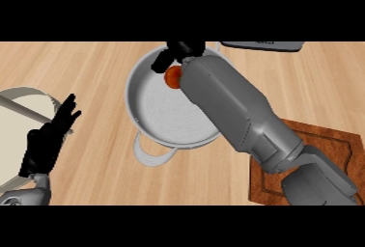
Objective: Pick the tomato from the cutting board and place it in the pot
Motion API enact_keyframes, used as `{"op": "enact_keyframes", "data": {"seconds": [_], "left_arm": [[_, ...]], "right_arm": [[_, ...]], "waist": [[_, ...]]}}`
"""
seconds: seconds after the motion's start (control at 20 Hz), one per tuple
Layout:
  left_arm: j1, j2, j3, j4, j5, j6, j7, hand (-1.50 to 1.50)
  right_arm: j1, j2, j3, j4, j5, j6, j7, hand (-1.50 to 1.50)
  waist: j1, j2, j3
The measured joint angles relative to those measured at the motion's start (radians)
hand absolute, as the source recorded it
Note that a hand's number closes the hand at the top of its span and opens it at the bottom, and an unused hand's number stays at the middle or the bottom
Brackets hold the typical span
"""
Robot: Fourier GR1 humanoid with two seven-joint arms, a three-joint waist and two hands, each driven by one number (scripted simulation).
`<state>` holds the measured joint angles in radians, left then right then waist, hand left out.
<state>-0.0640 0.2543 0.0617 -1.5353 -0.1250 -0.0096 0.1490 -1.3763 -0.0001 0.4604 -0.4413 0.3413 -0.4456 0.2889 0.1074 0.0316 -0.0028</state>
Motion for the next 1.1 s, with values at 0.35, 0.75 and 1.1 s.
{"op": "enact_keyframes", "data": {"seconds": [0.35, 0.75, 1.1], "left_arm": [[0.003, -0.001, 0.005, 0.005, 0.0, 0.003, -0.008, 0.0], [0.038, 0.0, 0.028, -0.009, -0.008, 0.023, -0.001, 0.0], [0.102, 0.001, 0.056, -0.041, 0.004, 0.018, -0.009, 0.0]], "right_arm": [[0.032, 0.0, -0.108, -0.107, -0.159, -0.18, -0.17, -1.5], [0.074, 0.0, -0.174, -0.165, -0.369, -0.14, -0.287, -1.5], [0.224, -0.025, -0.212, -0.304, -0.421, -0.035, -0.337, -1.5]], "waist": [[-0.007, -0.006, 0.003], [-0.052, -0.02, 0.003], [-0.095, -0.033, 0.004]]}}
